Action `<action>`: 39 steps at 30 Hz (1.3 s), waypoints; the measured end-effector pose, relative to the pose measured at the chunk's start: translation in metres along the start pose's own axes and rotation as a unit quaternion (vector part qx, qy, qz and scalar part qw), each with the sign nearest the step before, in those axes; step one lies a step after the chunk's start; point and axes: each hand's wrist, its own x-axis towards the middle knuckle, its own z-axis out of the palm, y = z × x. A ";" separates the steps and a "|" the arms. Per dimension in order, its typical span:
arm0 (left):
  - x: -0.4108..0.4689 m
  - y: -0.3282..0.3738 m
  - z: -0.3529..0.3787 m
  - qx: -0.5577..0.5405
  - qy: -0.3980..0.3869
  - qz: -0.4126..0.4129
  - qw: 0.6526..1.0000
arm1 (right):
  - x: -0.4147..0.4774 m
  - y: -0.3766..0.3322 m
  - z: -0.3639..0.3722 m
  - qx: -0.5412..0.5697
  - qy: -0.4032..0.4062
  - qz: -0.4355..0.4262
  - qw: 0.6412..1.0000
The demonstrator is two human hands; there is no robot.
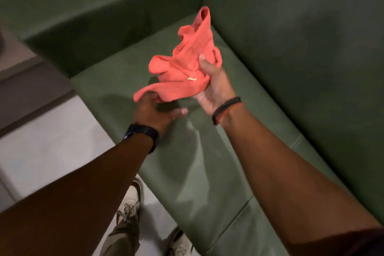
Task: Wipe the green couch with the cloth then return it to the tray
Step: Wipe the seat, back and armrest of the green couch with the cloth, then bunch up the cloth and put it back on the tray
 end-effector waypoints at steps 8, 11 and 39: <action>-0.043 0.065 -0.176 -0.218 0.139 0.028 0.966 | -0.048 0.023 0.206 -0.018 -0.125 0.054 0.990; -0.063 0.075 -0.274 -0.168 0.214 0.009 0.962 | -0.065 0.049 0.299 -0.073 -0.145 0.073 0.984; 0.153 -0.020 -0.619 0.090 0.243 -0.147 0.955 | 0.168 0.293 0.559 -0.667 -0.165 -0.137 0.714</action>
